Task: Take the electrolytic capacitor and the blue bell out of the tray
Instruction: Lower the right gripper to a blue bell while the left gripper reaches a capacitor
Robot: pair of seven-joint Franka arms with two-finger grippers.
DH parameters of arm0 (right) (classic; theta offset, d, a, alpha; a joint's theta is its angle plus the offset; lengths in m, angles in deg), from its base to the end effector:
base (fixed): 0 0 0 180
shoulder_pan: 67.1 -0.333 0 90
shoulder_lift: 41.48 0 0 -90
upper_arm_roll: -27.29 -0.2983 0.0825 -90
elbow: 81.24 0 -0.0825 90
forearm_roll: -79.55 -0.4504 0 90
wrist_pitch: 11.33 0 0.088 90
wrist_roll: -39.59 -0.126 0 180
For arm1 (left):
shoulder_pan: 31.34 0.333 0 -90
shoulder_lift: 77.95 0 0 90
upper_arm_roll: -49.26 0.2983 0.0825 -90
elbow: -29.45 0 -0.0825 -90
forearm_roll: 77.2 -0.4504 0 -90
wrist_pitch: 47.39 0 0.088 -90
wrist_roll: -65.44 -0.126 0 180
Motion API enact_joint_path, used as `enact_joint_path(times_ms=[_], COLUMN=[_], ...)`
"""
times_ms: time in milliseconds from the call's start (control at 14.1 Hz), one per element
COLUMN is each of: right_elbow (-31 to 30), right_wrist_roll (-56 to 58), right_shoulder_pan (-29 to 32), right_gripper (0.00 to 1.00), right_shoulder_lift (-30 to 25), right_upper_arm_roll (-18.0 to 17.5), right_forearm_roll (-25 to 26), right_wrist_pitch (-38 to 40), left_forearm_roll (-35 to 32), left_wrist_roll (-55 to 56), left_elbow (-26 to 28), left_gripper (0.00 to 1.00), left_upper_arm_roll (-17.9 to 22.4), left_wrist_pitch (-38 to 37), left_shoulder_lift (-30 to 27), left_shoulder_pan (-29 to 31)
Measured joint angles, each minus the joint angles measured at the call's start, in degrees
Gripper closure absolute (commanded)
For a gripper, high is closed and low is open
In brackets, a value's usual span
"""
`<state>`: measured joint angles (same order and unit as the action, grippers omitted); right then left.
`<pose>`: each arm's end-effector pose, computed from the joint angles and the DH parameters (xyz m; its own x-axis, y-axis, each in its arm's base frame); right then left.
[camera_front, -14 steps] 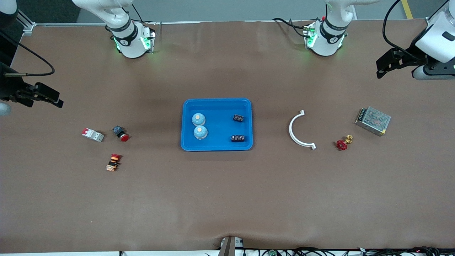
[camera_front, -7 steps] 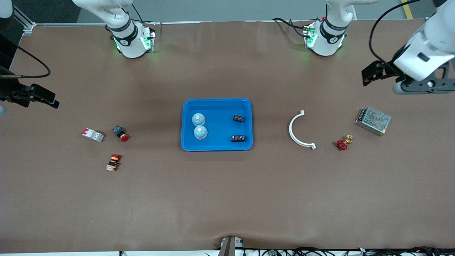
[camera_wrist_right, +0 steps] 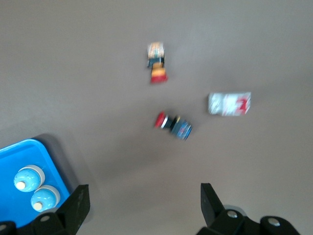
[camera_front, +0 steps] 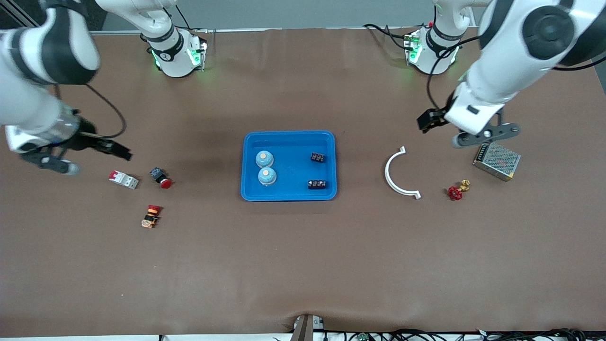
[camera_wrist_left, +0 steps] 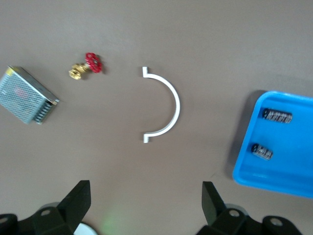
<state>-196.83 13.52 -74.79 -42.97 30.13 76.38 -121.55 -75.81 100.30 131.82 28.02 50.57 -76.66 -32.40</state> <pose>0.5963 0.0554 0.3932 0.9215 -0.3793 -0.0840 -0.3819 -0.9241 -0.0165 0.5741 -0.2372 0.4700 0.9701 0.2219 -0.0984 0.2200 -0.9750 -0.0299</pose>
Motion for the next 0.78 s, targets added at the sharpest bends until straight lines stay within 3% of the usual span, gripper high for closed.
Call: enact_joint_path(times_ms=[213, 426, 781], right_elbow=[-6.9, -12.4, -13.5], right_wrist_roll=[-16.5, -30.5, -37.7], right_shoulder_pan=[-9.6, -19.0, -24.8], right_gripper=[0.00, 0.00, 0.00], right_shoulder_lift=[-1.3, -0.6, 6.7], right_upper_arm_roll=[-0.4, -0.6, -0.6], right_forearm_roll=[-0.1, 0.0, 0.0], right_wrist_pitch=[-7.6, -16.3, -24.3], left_forearm_roll=[0.0, 0.0, -3.8], left_wrist_roll=[11.6, 24.7, 48.7], left_elbow=[4.1, 4.8, 4.9], left_gripper=[0.00, 0.00, 0.13], left_upper_arm_roll=[-4.1, -6.9, -7.2], left_wrist_pitch=[6.5, 12.7, 22.1], left_shoulder_lift=[1.9, 6.9, 16.6], left_shoulder_pan=[-0.3, -2.1, -9.4])
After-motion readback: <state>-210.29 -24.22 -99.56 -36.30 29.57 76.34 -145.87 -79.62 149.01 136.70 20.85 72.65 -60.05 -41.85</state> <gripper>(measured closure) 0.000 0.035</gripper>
